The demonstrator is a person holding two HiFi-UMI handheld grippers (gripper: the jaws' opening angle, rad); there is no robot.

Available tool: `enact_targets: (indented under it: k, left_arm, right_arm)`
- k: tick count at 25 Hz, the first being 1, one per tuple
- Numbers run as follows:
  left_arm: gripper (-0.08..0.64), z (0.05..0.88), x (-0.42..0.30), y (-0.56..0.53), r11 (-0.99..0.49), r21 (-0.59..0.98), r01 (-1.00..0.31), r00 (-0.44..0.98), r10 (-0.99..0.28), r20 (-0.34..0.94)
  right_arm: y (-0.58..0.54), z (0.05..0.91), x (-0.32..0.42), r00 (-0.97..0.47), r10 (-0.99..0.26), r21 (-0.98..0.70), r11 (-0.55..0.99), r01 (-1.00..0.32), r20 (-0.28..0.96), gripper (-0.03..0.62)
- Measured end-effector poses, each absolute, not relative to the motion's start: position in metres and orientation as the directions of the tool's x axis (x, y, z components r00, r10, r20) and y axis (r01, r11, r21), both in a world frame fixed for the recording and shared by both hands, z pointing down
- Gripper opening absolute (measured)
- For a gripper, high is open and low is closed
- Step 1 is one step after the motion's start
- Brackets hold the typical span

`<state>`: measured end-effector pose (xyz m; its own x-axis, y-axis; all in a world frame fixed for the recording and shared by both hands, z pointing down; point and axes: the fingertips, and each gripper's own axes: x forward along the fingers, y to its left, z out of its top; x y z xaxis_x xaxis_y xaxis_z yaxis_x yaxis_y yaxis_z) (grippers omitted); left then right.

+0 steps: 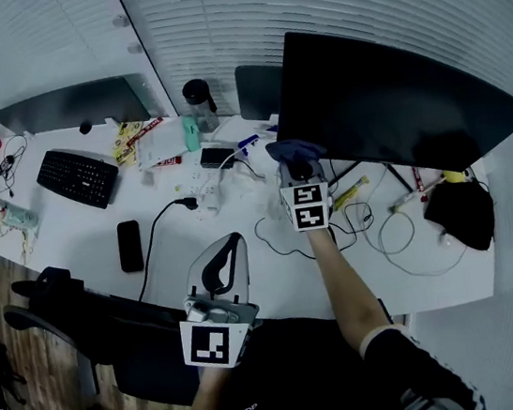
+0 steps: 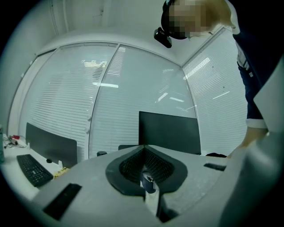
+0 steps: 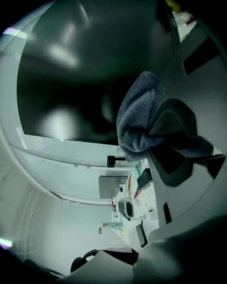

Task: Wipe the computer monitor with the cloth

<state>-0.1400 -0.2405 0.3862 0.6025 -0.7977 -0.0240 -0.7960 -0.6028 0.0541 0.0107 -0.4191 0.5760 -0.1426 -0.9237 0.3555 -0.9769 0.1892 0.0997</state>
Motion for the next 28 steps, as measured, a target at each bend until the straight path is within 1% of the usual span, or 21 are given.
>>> enact_targets:
  k: [6,12,22,28]
  left_arm:
    - [0.006,0.386,-0.154,-0.244,-0.575,0.054,-0.816,0.575,-0.818,-0.023]
    - [0.006,0.386,-0.154,-0.245,-0.578,0.054,-0.814,0.577,-0.816,-0.027]
    - [0.006,0.385,-0.149,-0.246,-0.596,0.061,-0.801,0.594,-0.803,-0.042]
    - [0.006,0.384,-0.150,-0.246,-0.600,0.064,-0.797,0.597,-0.800,-0.055]
  right_arm:
    - [-0.424,0.576,0.002,-0.151,-0.920,0.106,0.201,-0.974,0.361,0.046]
    - [-0.422,0.569,0.003,-0.151,-0.925,0.108,0.200,-0.974,0.349,0.046]
    - [-0.424,0.513,0.008,-0.146,-0.949,0.097,0.179,-0.979,0.279,0.046]
    - [-0.428,0.468,0.003,-0.148,-0.961,0.133,0.183,-0.974,0.235,0.046]
